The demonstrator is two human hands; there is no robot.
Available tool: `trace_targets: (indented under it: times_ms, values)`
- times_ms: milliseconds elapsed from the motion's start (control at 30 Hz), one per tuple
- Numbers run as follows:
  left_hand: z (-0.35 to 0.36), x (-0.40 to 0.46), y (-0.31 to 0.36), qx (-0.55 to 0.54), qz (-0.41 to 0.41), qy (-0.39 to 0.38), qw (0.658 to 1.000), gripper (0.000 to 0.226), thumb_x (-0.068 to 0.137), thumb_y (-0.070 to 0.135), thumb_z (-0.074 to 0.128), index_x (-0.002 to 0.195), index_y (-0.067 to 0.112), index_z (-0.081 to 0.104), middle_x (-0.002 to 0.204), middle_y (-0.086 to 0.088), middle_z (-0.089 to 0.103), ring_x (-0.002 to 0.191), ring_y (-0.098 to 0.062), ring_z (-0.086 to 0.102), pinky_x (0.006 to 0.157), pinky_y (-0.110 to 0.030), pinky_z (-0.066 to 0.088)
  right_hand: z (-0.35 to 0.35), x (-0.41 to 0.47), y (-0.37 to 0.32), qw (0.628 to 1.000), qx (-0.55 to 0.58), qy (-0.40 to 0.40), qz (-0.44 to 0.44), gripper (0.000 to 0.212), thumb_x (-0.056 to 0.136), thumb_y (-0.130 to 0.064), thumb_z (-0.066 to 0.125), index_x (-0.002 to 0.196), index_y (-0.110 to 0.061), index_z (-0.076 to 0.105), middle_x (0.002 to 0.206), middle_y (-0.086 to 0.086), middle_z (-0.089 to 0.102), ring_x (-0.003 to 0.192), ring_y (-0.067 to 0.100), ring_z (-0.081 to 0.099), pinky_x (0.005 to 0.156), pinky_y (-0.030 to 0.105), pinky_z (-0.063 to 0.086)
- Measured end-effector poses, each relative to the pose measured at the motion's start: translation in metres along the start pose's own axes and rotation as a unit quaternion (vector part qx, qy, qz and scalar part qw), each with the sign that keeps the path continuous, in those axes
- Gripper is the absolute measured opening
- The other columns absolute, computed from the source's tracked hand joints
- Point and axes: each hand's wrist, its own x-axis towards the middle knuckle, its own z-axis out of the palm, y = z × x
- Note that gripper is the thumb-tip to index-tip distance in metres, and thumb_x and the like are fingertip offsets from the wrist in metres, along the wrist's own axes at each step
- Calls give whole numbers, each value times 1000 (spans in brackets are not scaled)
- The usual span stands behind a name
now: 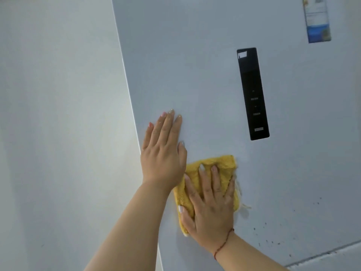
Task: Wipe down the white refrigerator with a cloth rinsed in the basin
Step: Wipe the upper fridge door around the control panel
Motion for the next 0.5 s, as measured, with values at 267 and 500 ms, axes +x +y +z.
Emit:
trace_targets:
  times_ms: [267,500]
  values:
    - [-7,1,7,-6,-20,-46,999,61,94,30,36,153,15,28,161,-1,24,149,-11,11,122,-30,-5,0,-35,3,961,27,-64,-266,69,80,-54,53,145,-40,34,155,-3,31,146,24,21,113,61,18]
    - [-7,-4,21,-16,-46,-53,997,64,93,29,38,154,13,24,162,-4,18,151,-19,9,119,-31,-13,-20,-20,115,986,-30,-24,-164,61,86,-60,44,141,-35,44,151,3,32,143,31,28,107,66,23]
